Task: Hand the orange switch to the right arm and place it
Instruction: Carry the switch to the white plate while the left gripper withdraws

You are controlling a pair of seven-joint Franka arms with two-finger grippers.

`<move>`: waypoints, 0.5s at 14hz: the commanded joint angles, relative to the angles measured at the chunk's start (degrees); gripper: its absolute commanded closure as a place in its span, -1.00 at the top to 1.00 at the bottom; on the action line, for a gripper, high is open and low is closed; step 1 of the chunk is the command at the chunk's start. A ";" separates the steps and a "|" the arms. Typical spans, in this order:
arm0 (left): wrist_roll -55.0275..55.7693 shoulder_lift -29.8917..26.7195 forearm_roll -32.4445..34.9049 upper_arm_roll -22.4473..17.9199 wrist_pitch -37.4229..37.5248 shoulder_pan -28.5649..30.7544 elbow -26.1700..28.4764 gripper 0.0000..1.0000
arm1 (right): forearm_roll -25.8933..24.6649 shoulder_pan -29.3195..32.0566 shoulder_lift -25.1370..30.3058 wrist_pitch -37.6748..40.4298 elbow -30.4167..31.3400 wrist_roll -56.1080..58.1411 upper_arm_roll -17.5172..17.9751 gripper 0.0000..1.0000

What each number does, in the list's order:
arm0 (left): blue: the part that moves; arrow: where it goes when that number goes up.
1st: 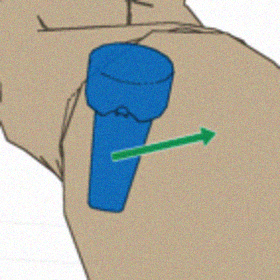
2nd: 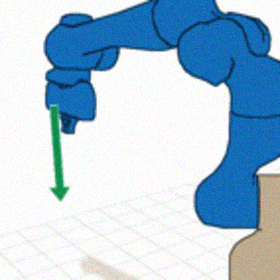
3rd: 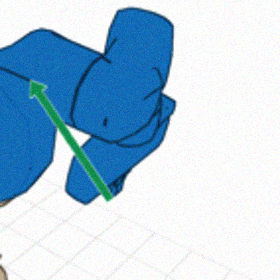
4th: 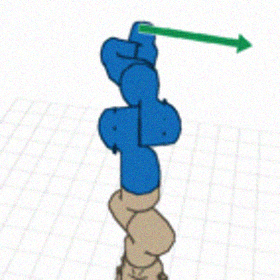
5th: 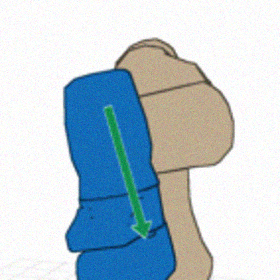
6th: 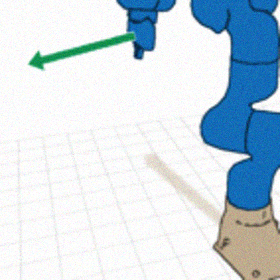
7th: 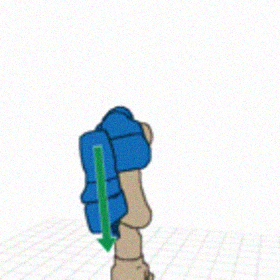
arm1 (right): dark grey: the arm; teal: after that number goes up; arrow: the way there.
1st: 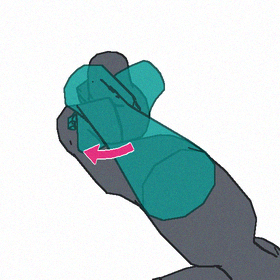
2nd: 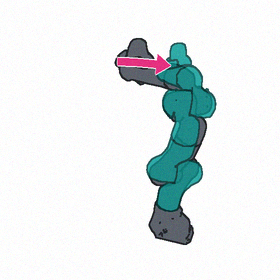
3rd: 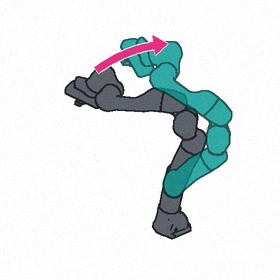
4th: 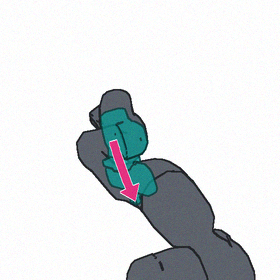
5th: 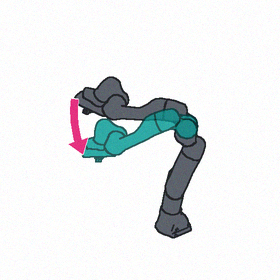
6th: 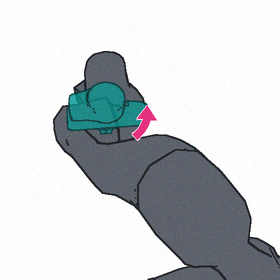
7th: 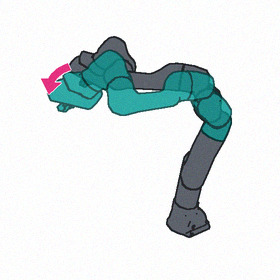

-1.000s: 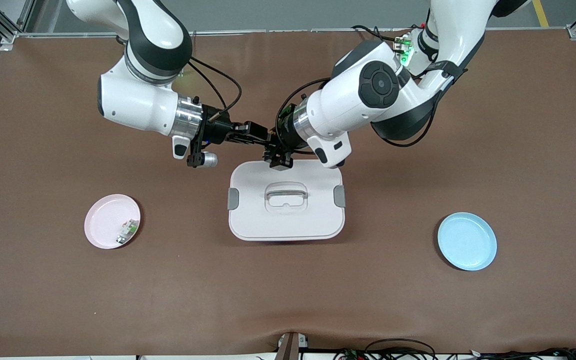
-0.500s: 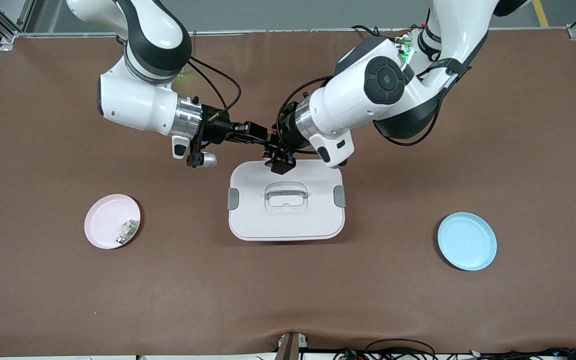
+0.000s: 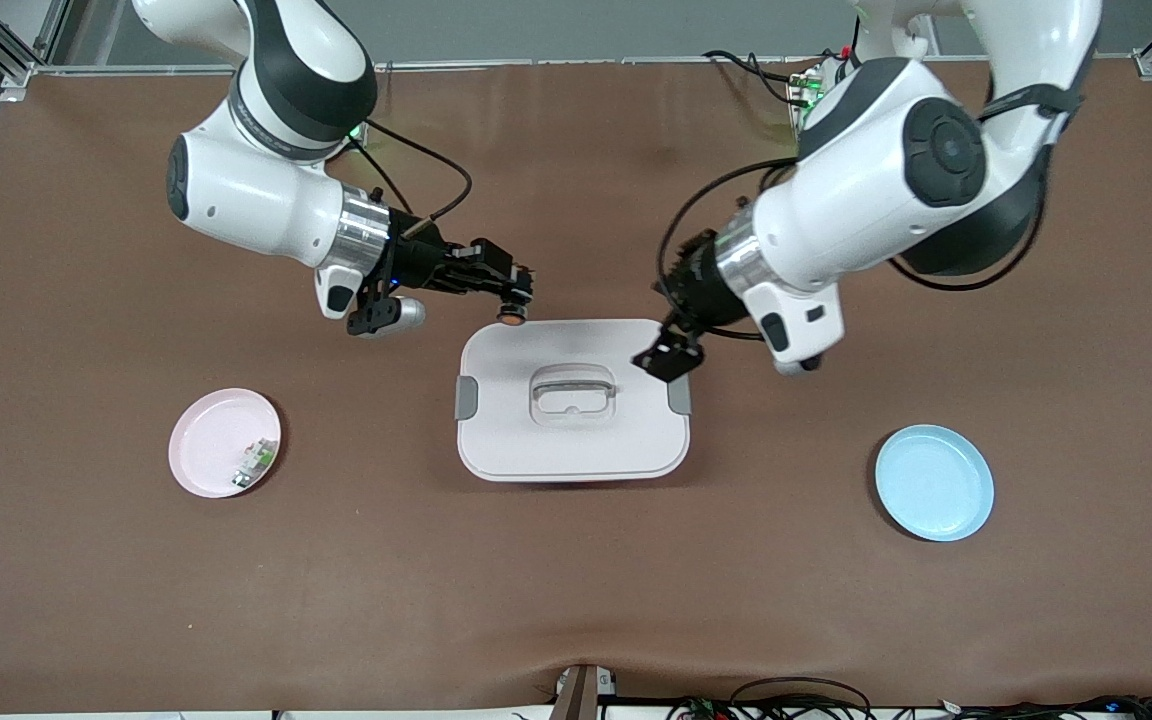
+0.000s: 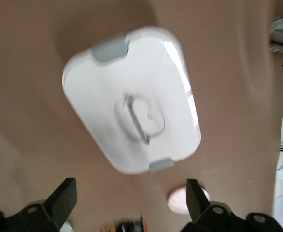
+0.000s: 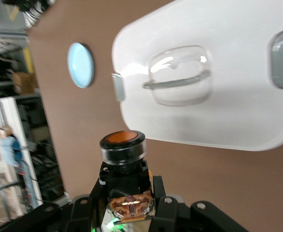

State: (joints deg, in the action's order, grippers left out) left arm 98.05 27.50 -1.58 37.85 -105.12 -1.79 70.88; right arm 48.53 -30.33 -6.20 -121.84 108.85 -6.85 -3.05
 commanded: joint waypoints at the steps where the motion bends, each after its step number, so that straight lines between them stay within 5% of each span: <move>1: -13.79 -1.66 6.40 -0.14 5.25 0.30 0.93 1.00 | -7.72 5.43 2.76 6.85 0.84 5.94 0.33 -1.00; 7: -51.07 -5.26 11.76 -0.15 13.01 14.34 1.98 1.00 | -30.56 13.35 3.47 13.20 0.40 23.43 0.33 -1.00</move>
State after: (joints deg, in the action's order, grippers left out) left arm 55.80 24.42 7.80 37.26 -93.56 8.47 70.97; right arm 24.00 -18.99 -3.89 -109.49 108.82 12.10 -3.58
